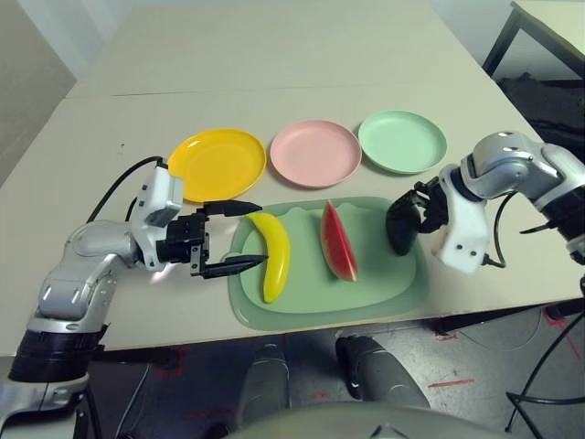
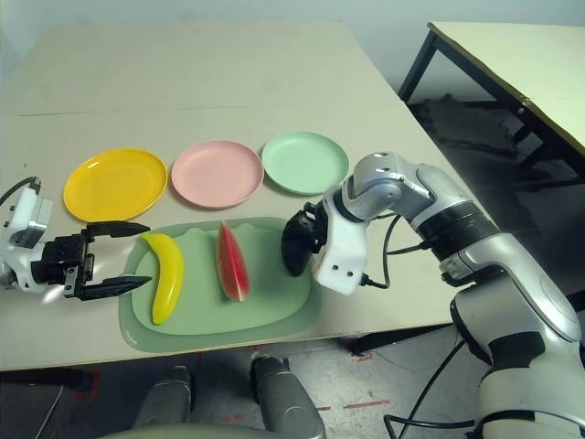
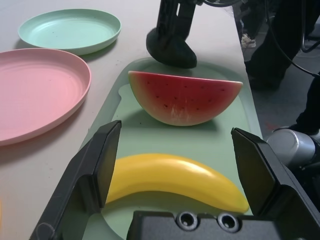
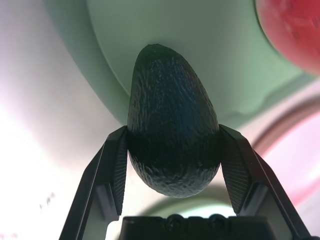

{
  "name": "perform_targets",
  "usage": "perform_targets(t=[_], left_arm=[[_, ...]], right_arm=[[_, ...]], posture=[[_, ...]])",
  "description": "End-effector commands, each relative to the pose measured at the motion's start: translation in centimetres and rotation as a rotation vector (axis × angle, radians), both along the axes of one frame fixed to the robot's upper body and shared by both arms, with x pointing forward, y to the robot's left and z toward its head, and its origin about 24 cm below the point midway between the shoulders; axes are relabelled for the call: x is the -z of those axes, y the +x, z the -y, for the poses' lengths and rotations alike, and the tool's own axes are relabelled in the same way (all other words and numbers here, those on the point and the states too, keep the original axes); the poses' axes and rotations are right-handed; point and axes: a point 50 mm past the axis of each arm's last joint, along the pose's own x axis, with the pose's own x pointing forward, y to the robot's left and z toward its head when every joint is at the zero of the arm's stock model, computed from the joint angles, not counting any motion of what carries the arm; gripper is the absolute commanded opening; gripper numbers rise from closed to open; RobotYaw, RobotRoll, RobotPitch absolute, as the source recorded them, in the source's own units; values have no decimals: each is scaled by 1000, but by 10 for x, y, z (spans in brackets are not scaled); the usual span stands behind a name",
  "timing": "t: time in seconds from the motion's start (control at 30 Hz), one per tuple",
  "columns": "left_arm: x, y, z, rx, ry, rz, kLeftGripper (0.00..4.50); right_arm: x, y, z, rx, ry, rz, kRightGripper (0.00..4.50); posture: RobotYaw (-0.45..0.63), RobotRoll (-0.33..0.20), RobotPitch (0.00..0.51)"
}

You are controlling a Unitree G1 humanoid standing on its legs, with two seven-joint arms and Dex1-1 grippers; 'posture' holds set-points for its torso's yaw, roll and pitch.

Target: Place the fruits into color-matched plates.

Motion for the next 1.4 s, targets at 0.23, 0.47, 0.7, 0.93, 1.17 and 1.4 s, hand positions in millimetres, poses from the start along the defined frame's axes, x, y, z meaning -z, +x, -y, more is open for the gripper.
perform_targets(t=[0.23,0.47,0.7,0.93,1.17,1.4], left_arm=[[0,4,-2,-86,-45,-11,4500],[6,6,-1,-153,-30,-19,4500],[3,16,-6,-276,-71,9,4500],[7,20,-6,-353,-53,34,4500],[4,22,-2,-343,-41,49,4500],[0,24,-1,-325,-35,54,4500]], right_arm=[[-21,15,-6,54,54,46,2895],[-44,49,-9,217,100,206,2895],[-39,76,13,402,72,357,2895],[-26,88,18,484,113,444,2895],[-12,93,24,523,112,489,2895],[-7,92,21,523,133,466,2895]], posture=[[-58,0,149],[-47,0,145],[-34,0,150],[-36,0,154],[-41,0,155],[-57,0,156]])
